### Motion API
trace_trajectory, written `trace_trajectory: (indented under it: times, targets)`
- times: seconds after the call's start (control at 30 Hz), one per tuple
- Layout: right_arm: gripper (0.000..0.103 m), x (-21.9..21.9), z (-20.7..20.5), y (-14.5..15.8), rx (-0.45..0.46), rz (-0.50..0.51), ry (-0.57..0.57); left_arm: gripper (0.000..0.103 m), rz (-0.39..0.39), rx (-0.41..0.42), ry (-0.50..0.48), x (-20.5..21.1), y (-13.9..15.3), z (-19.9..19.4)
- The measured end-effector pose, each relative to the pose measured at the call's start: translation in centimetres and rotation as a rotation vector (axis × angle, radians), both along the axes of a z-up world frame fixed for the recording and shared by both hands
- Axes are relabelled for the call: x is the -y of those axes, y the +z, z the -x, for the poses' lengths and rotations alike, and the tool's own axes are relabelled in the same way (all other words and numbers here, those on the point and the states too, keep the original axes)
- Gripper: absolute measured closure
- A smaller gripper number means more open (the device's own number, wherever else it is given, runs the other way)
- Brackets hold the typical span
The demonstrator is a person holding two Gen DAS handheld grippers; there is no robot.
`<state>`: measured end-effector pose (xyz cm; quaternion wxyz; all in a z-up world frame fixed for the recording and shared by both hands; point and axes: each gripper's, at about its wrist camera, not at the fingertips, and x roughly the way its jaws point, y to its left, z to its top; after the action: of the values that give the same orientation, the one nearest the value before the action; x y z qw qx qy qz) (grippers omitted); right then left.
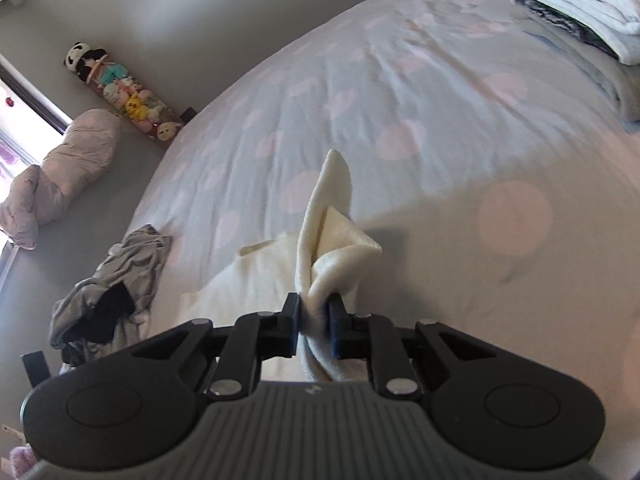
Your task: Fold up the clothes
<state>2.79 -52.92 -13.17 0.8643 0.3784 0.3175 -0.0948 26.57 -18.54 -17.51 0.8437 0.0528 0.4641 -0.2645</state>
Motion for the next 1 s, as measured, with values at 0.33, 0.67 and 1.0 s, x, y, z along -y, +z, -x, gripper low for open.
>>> trace_trajectory:
  times: [0.33,0.67,1.0]
  targets:
    - [0.096,-7.4,-8.1,3.3,-0.025,-0.021,0.171,0.057,0.127,-0.025,-0.023,-1.6,0.7,-0.4]
    - [0.095,-13.6,-12.5,-1.7,-0.270,0.282,0.284,0.057,0.175,-0.057,-0.026,-2.0,0.5,-0.8]
    - [0.076,-17.1,-15.1,-4.4,-0.382,0.508,0.372,0.058,0.200,-0.074,-0.026,-2.1,0.5,-1.1]
